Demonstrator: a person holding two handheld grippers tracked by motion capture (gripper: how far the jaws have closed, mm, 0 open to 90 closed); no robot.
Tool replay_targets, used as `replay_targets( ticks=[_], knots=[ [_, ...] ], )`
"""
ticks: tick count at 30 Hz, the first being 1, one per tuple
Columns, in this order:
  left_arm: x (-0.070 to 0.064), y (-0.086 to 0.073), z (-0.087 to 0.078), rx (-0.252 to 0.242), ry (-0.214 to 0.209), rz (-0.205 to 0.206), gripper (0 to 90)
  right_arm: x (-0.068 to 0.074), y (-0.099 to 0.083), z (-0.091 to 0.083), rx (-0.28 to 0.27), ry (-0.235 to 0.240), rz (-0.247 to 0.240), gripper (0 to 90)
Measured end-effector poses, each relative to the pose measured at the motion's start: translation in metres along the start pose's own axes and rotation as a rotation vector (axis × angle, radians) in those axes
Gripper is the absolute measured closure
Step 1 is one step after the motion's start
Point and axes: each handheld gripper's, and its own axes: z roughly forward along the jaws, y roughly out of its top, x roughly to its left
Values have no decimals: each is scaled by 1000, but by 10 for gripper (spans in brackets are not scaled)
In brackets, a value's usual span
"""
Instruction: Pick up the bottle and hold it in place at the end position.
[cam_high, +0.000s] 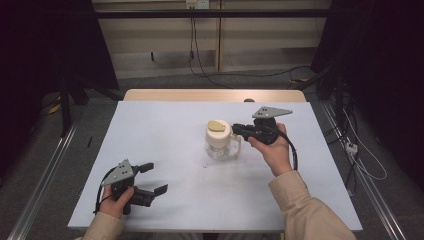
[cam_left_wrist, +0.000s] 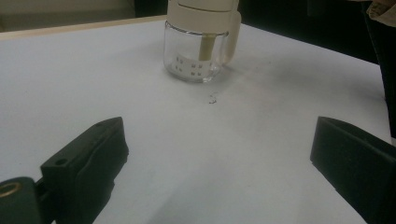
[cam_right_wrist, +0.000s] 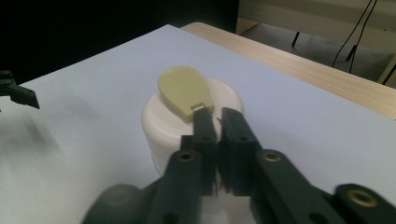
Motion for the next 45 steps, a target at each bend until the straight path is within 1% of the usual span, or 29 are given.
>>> replay_targets(
  ticks=[1,3,4,5,8,11,15,19,21,23,25,29,32,33,35,36,38,40,45],
  knots=[
    [0,0,1,5,-3,-1,35,0,0,0,-2,-11,-4,899],
    [0,1,3,12,-9,-4,35,1,2,3,6,-12,-16,900],
    [0,2,4,14,-11,-7,35,1,4,5,12,-24,-28,900],
    [0,3,6,16,-20,-6,35,0,5,7,11,-19,-29,900],
    [0,4,10,28,-26,-13,35,-1,8,13,13,-19,-37,900],
    [1,5,13,45,-24,-19,36,-3,7,15,9,-15,-30,900],
    [3,9,18,56,-30,-29,36,-9,7,19,5,-23,-14,900],
    [3,16,25,67,-35,-21,50,-13,10,25,-24,-16,5,900],
    [3,21,29,76,-39,-15,59,-13,11,28,-23,-10,5,900],
    [3,26,34,78,-46,-18,59,-12,12,31,-17,-10,-6,900],
    [4,29,39,89,-44,-17,61,-12,13,33,-20,-9,-8,900],
    [6,34,47,80,-44,-40,63,-12,12,37,-12,5,-9,900],
    [7,37,51,88,-45,-37,65,-12,10,40,-1,14,-17,900],
    [8,38,52,92,-46,-39,65,-12,10,41,-6,21,-11,900],
    [9,40,53,98,-38,-38,65,-11,10,42,-6,22,-19,900],
    [10,42,54,94,-34,-39,65,-11,10,42,-5,21,-21,900],
    [11,45,55,85,-42,-37,67,-13,9,42,-11,32,-5,900],
    [12,48,57,85,-38,-35,66,-13,9,42,-12,28,-17,900],
    [12,55,61,78,-52,-23,67,-12,9,42,-10,26,-18,900]
  ],
)
